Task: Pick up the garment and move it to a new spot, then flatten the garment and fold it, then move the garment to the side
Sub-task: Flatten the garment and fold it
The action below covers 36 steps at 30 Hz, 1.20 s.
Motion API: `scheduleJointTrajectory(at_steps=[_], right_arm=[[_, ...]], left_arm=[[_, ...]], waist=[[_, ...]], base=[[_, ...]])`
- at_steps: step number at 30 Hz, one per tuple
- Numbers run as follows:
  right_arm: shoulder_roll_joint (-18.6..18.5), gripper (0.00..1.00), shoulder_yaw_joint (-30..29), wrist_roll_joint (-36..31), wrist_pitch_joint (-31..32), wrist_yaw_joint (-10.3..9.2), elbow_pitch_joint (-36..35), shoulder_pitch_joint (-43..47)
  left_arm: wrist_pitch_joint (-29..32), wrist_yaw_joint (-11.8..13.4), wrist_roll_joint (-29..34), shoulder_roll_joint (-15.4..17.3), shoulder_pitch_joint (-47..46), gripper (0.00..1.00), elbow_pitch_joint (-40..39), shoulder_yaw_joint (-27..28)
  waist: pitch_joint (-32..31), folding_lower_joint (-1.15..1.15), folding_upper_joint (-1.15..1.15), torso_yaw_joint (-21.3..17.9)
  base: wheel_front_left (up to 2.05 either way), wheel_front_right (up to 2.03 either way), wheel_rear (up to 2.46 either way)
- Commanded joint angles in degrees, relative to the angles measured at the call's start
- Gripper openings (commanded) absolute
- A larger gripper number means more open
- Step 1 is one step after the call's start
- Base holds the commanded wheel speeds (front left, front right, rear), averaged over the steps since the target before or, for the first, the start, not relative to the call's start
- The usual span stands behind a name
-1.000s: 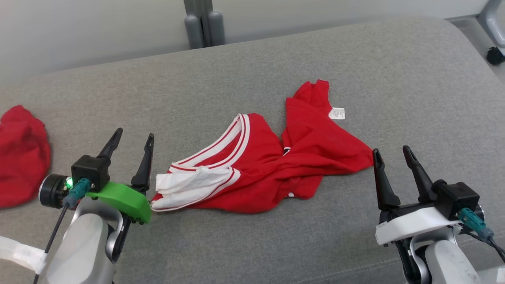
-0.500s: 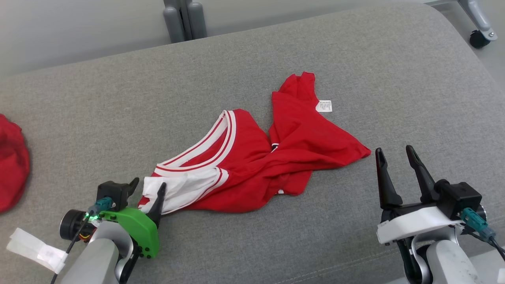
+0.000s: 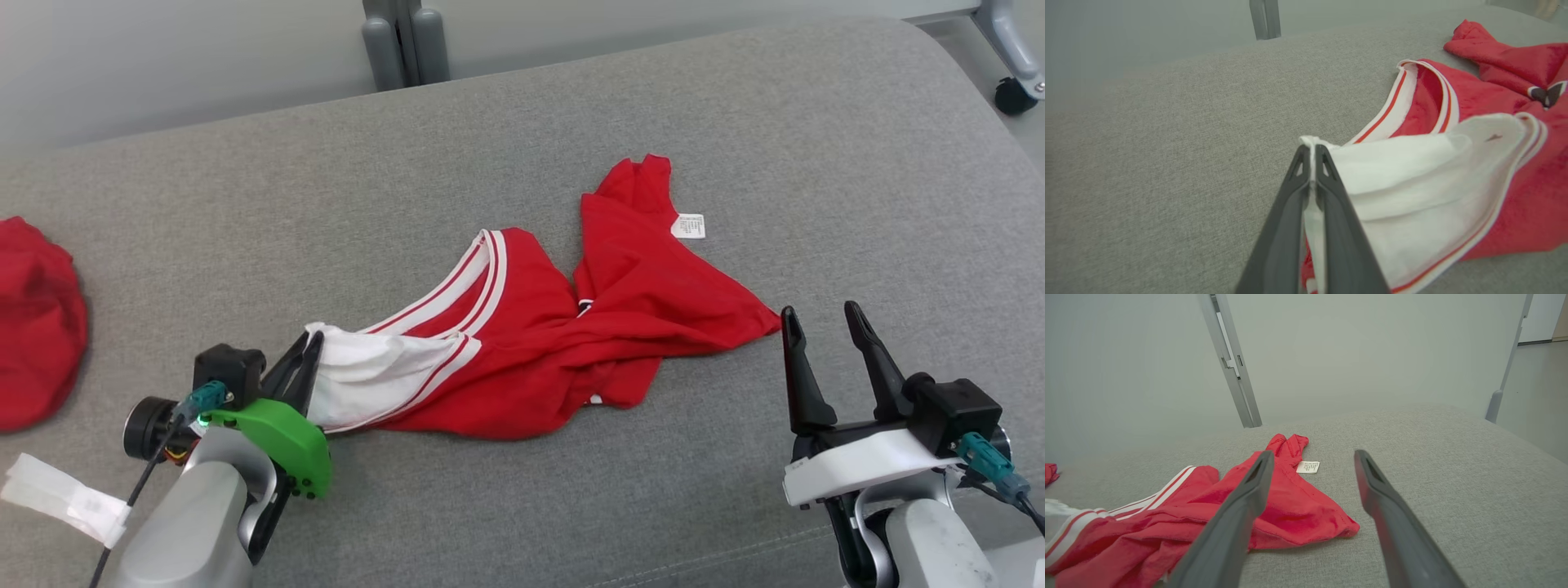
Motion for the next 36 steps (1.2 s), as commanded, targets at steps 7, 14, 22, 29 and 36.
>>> scheduleJointTrajectory(at_steps=[7,14,22,29,36], right_arm=[[-0.07,1.00,-1.01,0.35,-0.18,-0.10,0.57,2.63],[-0.31,1.00,-1.71,0.93,-0.17,-0.09,1.21,4.42],[-0.55,1.00,-1.81,1.38,-0.17,-0.09,2.13,4.87],[-1.03,1.00,-1.16,1.91,-0.18,-0.10,2.69,4.52],[-0.94,1.00,-0.10,1.61,-0.17,-0.09,3.17,3.35]], left_arm=[[-0.35,1.85,0.19,0.61,5.22,0.00,-9.76,5.11],[0.76,4.09,-1.82,1.80,18.91,0.00,-18.22,5.47],[7.28,5.15,-4.88,1.34,29.51,0.40,-25.22,3.07],[4.43,7.10,-3.25,3.26,27.68,1.00,-29.65,4.96],[4.93,6.77,-0.50,5.30,19.57,1.00,-30.02,5.50]], waist=[[-3.14,0.00,0.00,3.92],[-5.62,0.00,0.00,7.42],[-6.58,0.00,0.00,10.27],[-6.78,0.00,0.00,9.15],[-5.21,0.00,0.00,5.10]], base=[[0.00,0.00,0.00],[0.00,0.00,0.00],[0.00,0.00,0.00],[0.00,0.00,0.00],[0.00,0.00,0.00]])
